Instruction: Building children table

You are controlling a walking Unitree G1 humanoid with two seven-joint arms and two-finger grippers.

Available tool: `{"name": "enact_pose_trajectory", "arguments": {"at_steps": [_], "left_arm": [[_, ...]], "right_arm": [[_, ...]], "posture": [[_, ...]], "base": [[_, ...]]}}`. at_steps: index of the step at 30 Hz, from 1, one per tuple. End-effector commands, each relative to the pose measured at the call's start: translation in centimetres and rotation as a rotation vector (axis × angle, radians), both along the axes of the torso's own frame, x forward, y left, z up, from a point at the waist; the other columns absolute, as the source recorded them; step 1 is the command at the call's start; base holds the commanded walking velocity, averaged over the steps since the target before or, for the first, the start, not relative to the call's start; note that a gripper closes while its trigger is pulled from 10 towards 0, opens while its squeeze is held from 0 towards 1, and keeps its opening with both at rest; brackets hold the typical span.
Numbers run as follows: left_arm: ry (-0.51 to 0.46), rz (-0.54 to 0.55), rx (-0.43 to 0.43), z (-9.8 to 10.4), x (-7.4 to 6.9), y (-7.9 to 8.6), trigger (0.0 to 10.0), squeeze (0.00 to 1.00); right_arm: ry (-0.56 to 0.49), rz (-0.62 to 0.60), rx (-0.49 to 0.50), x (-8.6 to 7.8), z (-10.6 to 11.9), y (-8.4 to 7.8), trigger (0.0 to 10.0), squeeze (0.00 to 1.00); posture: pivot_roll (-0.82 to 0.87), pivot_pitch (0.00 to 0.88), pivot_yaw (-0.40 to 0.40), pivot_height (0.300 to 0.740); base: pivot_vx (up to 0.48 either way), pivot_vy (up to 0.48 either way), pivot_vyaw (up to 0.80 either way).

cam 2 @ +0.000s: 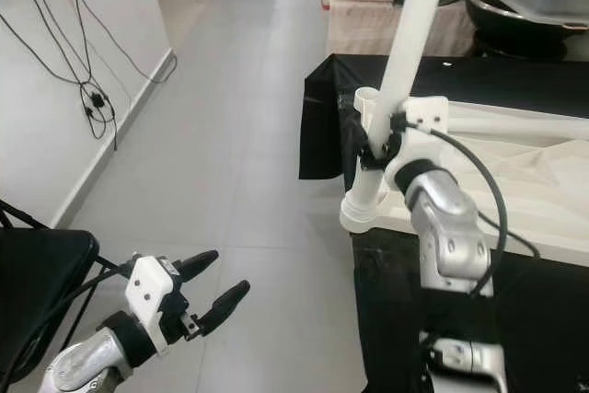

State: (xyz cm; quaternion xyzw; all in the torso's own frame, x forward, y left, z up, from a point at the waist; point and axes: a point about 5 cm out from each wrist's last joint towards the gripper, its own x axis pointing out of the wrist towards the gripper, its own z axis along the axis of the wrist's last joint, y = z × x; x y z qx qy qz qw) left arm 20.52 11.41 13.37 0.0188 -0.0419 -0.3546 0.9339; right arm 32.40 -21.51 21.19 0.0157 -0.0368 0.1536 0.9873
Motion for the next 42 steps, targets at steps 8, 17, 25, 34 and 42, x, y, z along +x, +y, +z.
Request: {"name": "enact_pose_trajectory", "arguments": {"at_steps": [8, 17, 25, 34, 42], "left_arm": [[0.004, -0.018, 0.018, 0.3, -0.4, 0.1, 10.0, 0.0], [0.016, -0.016, 0.024, 0.4, -1.3, 0.3, 10.0, 0.0], [0.027, -0.024, 0.031, 0.3, -1.8, 0.3, 10.0, 0.0], [0.034, -0.025, 0.033, 0.4, -2.0, 0.4, 10.0, 0.0], [0.01, -0.031, 0.054, 1.1, -2.3, 1.1, 10.0, 0.0]], "right_arm": [[-0.054, 0.38, -0.045, 1.1, 0.6, 1.4, 10.0, 0.0], [-0.068, 0.61, -0.202, 2.4, 2.5, -0.1, 10.0, 0.0], [-0.071, 0.662, -0.215, 3.2, 3.6, -0.8, 0.0, 0.0], [-0.035, 0.736, -0.262, 3.2, 3.2, -1.3, 0.0, 0.0], [0.085, 0.476, -0.323, 2.6, 0.0, -2.2, 0.0, 0.0]], "posture": [[0.11, 0.126, 0.018, 0.74], [0.14, 0.152, 0.027, 0.74], [0.15, 0.156, 0.029, 0.74], [0.15, 0.16, 0.031, 0.74], [0.1, 0.166, 0.018, 0.74]], "base": [[0.0, 0.0, 0.0], [0.0, 0.0, 0.0], [0.0, 0.0, 0.0], [0.0, 0.0, 0.0], [0.0, 0.0, 0.0]]}}
